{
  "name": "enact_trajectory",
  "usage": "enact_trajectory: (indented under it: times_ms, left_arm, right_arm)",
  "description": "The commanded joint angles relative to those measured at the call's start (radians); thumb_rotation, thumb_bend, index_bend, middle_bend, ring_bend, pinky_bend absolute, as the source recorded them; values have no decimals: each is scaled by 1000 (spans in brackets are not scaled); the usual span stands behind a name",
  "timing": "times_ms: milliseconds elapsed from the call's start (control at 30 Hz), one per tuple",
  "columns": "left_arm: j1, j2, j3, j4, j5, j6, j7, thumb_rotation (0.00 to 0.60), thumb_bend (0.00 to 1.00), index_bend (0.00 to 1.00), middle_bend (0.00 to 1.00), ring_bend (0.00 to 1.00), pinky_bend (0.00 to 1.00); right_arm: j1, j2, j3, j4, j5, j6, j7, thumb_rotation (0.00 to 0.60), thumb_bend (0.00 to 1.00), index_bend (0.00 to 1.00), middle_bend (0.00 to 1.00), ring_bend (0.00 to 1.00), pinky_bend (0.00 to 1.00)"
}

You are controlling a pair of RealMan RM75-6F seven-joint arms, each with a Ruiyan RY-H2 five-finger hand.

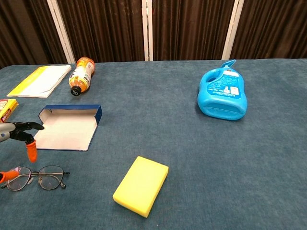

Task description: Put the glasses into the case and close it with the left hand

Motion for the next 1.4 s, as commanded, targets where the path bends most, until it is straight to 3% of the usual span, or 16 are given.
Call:
enact_trajectory:
  times_ms: [33,800,1400]
  left_arm:
    - [-7,-16,2,8,-7,0,4,600,373,425,0,0,0]
    - [-46,-79,22,34,-63,6,44,600,424,538,0,0,0]
    - [-58,-39,5,0,-50,40,10,600,452,576,0,0,0]
  right_arm:
    - [0,0,0,0,0,-1,1,600,0,0,0,0,0]
    - [1,8,3,2,9,-2,28,600,0,0,0,0,0]
    - [2,6,1,2,7,-3,19,600,0,0,0,0,0]
